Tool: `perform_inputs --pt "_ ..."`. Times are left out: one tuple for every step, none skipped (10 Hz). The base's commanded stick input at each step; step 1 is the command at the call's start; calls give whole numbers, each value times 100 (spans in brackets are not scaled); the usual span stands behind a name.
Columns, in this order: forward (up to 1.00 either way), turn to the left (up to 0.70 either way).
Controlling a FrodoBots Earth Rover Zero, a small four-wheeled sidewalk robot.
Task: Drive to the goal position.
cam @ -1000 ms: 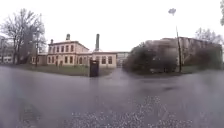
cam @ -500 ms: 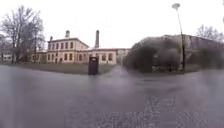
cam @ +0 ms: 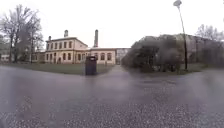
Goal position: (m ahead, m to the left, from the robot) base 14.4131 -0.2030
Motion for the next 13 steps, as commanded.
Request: perform_inputs --pt "85 0" --pt "85 0" --pt "85 0" --pt "85 0" --pt "85 0" --pt "85 0" --pt "85 0" --pt "85 0" --pt "85 0" --pt "85 0" --pt "85 0" --pt "85 0" --pt "85 0"
